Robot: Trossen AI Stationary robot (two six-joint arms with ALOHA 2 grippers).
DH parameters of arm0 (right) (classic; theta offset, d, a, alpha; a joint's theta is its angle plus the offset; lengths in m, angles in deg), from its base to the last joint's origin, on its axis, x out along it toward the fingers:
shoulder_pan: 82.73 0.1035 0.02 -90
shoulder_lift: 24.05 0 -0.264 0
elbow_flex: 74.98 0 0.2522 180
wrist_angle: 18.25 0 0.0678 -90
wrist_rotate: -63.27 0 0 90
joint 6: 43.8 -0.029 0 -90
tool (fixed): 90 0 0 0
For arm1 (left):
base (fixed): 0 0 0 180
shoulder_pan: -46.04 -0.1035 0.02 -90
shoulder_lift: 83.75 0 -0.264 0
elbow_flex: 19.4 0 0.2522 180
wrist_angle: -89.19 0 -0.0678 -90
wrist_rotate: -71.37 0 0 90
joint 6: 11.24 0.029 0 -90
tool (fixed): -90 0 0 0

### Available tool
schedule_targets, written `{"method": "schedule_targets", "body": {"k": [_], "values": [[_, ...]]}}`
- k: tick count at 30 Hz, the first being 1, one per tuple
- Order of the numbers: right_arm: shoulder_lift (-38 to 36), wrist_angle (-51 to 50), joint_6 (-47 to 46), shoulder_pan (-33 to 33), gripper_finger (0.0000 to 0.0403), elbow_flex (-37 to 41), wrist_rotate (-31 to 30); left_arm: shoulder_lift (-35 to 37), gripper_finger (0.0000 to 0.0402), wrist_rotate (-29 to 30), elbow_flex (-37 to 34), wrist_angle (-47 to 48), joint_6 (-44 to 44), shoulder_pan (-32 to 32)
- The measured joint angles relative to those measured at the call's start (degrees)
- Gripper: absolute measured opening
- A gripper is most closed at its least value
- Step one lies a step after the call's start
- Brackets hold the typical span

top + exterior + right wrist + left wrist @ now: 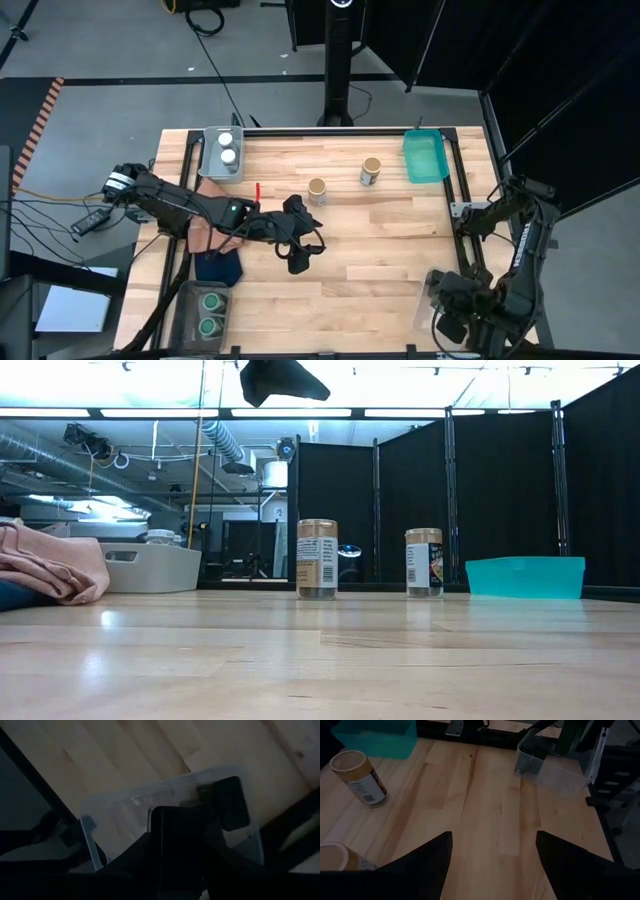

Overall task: Sort spices by type
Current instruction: Put the black spice can into the transparent bin

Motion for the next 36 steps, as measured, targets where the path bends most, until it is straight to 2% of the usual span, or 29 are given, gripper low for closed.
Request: {"method": "schedule_targets", "body": {"k": [6,25,36], "values": [[0.0,7.7,4.9,0.0,0.0148,5.2,0.4,0.0,0.0294,0.1,0.0,0.0,0.0,0.0],[0.0,11.9,10.6,0.0,0.0148,13.2,-1.7,0.0,0.0294,3.2,0.0,0.0,-0.2,0.0],[0.0,17.5,13.0,-1.2,0.0149,17.5,-1.8,0.0,0.0294,3.3,0.0,0.0,-0.3,0.0]]}}
